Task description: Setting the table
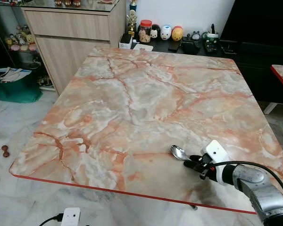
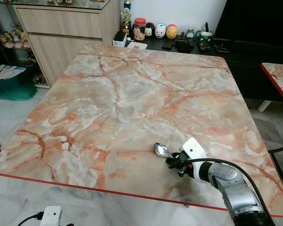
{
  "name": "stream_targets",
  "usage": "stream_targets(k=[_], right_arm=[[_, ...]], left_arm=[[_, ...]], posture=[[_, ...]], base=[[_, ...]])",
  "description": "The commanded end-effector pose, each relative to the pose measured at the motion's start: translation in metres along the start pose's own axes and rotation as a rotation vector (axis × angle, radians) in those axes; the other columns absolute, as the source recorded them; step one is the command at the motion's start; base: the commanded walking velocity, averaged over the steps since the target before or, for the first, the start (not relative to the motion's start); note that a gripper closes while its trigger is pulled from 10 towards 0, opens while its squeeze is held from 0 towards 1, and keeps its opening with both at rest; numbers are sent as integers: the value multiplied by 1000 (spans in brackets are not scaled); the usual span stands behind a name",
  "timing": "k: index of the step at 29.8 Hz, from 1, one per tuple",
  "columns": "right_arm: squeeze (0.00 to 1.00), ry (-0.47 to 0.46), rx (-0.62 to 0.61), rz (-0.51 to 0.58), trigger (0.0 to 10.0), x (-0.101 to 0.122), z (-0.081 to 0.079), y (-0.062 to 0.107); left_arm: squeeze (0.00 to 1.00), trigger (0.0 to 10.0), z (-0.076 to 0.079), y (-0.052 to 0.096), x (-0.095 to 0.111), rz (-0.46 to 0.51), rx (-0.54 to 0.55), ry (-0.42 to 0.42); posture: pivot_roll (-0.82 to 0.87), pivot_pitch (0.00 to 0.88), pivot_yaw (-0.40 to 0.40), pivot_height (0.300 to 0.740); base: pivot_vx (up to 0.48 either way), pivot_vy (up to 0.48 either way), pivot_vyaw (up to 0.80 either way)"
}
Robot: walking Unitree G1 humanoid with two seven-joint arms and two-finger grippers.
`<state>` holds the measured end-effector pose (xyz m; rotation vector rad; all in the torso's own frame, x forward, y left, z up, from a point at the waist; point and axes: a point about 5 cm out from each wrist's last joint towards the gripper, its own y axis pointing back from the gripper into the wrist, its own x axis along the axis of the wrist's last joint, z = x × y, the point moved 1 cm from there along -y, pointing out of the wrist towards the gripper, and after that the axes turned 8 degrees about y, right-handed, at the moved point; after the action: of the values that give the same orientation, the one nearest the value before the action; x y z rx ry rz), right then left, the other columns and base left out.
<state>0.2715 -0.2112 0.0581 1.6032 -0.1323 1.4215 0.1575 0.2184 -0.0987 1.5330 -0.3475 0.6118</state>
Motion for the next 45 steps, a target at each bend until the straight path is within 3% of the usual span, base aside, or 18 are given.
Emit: stream_targets(k=[1,12,14,16,17,19,20,25,26,28,35,45], right_arm=[[0,-1,-10,-16,0,-3,1,-1],[0,5,-37,19,0,2,0,-8],[0,-5,-86,143,0,20,5,-11],[0,-12,-115,187,0,27,8,-12],[0,-22,-152,215,2353,32,11,-13],[0,-29,-173,223,2353,34,13,-14],[0,-35,-275,285,10000,43,22,-14],[0,-82,-505,423,10000,64,34,-17],[0,-82,-505,423,10000,64,34,-17],[0,-118,-645,480,10000,72,39,-16],[0,-161,-833,585,10000,84,51,-7],[0,-144,-899,620,10000,90,56,-5]], left_arm=[[0,10000,-1,1,-7,-32,0,-5],[0,10000,-1,1,-7,-33,1,-11],[0,10000,-3,1,-5,-27,9,-14],[0,10000,-4,1,-5,-25,11,-16],[0,10000,-4,1,-4,-25,14,-17],[0,10000,-5,1,-4,-25,15,-17],[0,10000,-5,1,-4,-25,18,-18],[0,10000,-6,1,-5,-26,23,-20],[0,10000,-6,1,-5,-26,23,-20],[0,10000,-6,1,-5,-26,26,-20],[0,10000,-7,1,-3,-22,32,-16],[0,10000,-4,0,0,-7,30,-14]], posture=[[-14,0,-31,740],[-10,0,-27,740],[-10,0,-27,740],[-4,0,-26,740],[-4,0,-25,740],[-4,0,-25,740],[-5,0,-25,740],[-4,0,-23,740],[-4,0,-23,740],[0,0,-22,740],[4,0,-16,740],[-2,0,-11,740]], base=[[0,0,0],[0,0,0],[0,0,0],[0,0,0],[0,0,0],[0,0,0],[0,0,0],[0,0,0],[0,0,0],[0,0,0],[0,0,0],[0,0,0]])
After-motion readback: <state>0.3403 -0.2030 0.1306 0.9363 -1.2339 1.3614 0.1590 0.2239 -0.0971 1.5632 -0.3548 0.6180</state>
